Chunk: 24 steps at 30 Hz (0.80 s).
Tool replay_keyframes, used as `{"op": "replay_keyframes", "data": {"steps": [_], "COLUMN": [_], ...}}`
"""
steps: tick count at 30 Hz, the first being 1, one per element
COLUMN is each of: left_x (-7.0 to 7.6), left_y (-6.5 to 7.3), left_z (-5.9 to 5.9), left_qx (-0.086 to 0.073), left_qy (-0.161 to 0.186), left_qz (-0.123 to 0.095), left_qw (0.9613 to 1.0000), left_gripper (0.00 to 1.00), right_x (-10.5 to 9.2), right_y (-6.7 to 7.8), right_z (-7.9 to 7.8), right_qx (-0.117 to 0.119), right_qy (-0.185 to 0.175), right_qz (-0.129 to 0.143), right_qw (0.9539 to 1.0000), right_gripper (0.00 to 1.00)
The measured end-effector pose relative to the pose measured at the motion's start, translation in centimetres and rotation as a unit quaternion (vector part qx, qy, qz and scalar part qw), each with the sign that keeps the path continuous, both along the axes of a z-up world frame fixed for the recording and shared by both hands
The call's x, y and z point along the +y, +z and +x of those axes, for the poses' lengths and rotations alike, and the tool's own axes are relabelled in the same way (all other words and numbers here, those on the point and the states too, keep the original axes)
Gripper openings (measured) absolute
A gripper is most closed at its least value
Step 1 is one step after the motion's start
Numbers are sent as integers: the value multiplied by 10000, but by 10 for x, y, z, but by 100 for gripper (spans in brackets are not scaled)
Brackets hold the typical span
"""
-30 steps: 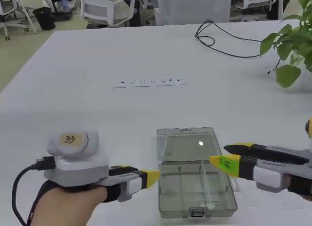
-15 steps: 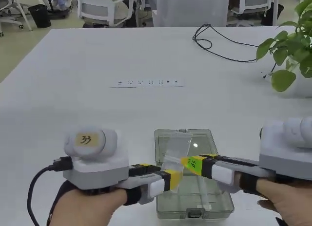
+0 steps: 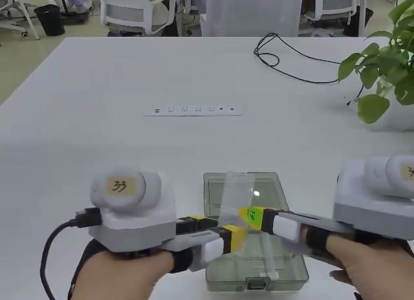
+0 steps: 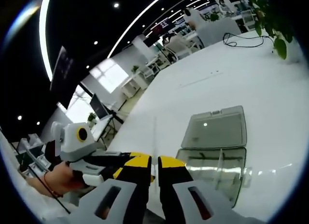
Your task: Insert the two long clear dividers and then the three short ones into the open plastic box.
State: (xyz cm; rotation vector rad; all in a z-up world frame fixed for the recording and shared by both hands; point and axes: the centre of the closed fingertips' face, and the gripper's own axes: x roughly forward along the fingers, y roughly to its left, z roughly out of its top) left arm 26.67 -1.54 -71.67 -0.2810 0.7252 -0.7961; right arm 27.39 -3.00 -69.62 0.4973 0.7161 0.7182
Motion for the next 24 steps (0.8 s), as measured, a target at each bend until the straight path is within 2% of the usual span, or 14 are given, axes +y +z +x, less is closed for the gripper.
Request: {"op": "replay_keyframes", "data": {"steps": [2,4,10,14,21,24], "left_x": [-3,-3,-6,-4,5,10], "left_y": [1,1,0,-1,-4,-6], "left_z": [-1,-1,-4,-7,-10,-14], "left_qx": [-54,-31,-41,-179,-381,-623], "left_qy": [-62,-74,-183,-355,-588,-856], "left_qz": [-14,-13,-27,48,166,276], "left_qw": [10000,10000,9998,9992,9974,9940], "left_gripper": [32,34,37,38,51,57], "right_x": [-1,-2,-3,-2,-9,-13], "right_y": [-1,-3,-4,-5,-5,-9], "right_z": [1,2,4,5,10,13], "right_qx": [-17,73,146,248,404,558], "right_qy": [-60,-101,-123,-113,-133,-135], "right_qz": [-74,-33,-41,-37,-130,-193], "right_qw": [10000,9999,9998,9996,9990,9982], "right_gripper": [7,6,6,6,7,7]}}
